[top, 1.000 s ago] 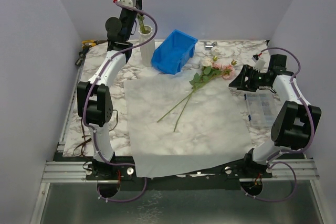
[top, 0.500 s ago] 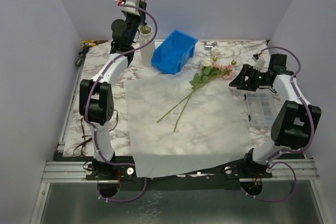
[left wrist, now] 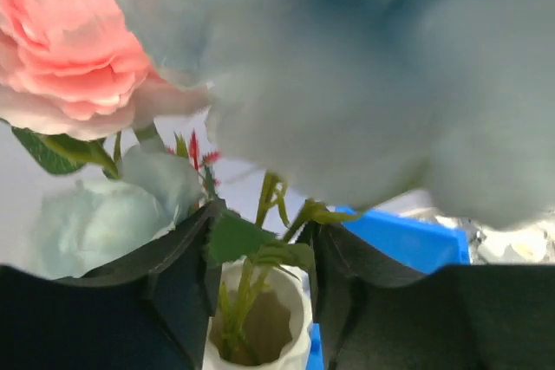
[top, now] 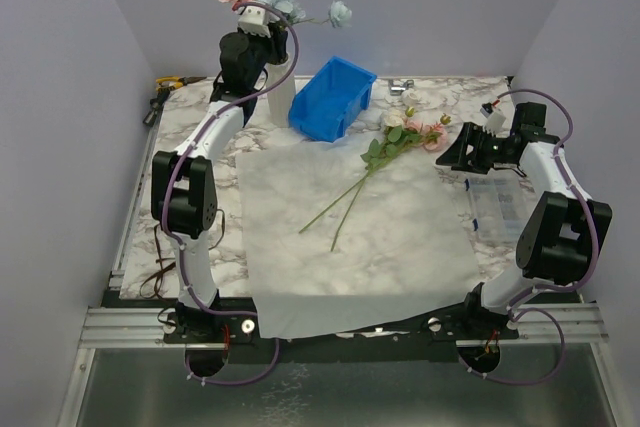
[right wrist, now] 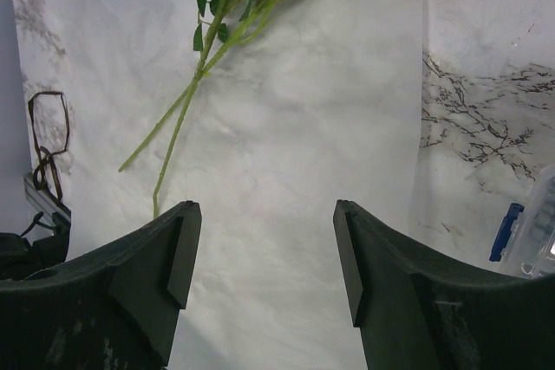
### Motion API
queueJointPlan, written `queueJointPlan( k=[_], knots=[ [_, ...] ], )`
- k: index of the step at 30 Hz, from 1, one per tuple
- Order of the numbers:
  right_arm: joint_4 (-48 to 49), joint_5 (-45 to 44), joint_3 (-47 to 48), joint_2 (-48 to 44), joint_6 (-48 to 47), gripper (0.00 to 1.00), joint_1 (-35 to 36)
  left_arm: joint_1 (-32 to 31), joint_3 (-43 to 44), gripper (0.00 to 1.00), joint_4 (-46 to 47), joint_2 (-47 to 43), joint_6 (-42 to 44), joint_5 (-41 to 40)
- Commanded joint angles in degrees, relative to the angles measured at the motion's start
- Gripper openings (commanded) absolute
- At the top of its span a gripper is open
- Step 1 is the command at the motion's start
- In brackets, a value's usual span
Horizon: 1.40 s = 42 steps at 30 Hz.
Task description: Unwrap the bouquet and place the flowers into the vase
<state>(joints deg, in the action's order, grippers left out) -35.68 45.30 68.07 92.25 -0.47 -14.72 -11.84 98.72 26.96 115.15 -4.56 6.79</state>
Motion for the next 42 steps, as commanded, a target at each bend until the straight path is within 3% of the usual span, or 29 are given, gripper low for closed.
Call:
queueJointPlan(
  k=[1, 11, 19, 26, 29, 31, 36, 42],
  knots=[
    [0.48, 0.49, 0.48, 0.68, 0.22, 0.72, -0.31, 0.23, 0.91, 0.50, -8.93, -5.02, -1.68, -0.26],
    [0.95, 1.18, 0.75, 1.57, 0.22, 0.72, -0.33, 0.14, 0.91, 0.67, -26.48, -10.30, -2.59, 1.65],
    [1.23, 1.91, 1.01, 2.45, 2.07, 0.72, -0.31, 0.10, -0.46, 0.71, -35.94, -13.53, -2.20, 2.00],
    [1.39, 1.98, 0.22, 2.23, 1.79, 0.72, -0.34, 0.06, -8.92, 0.86, -40.48, -19.66, -0.86, 6.08],
    [1.63, 2.15, 0.20, 2.25, 1.92, 0.72, -0.36, 0.04, -13.16, 0.99, -41.52, -22.93, -0.16, 8.42],
    [1.69, 2.34, 0.13, 2.37, 1.96, 0.72, -0.35, -0.28, -16.39, 0.99, -41.70, -25.46, 1.68, 10.99],
    [1.85, 2.60, 0.24, 2.71, 2.31, 0.72, -0.32, -4.06, -19.61, 0.99, -46.09, -28.75, 10.78, 14.46],
    [2.14, 2.65, -0.11, 2.58, 2.65, 0.72, -0.32, -13.77, -8.42, 0.99, -62.05, -21.38, 18.03, 11.31]
  ],
)
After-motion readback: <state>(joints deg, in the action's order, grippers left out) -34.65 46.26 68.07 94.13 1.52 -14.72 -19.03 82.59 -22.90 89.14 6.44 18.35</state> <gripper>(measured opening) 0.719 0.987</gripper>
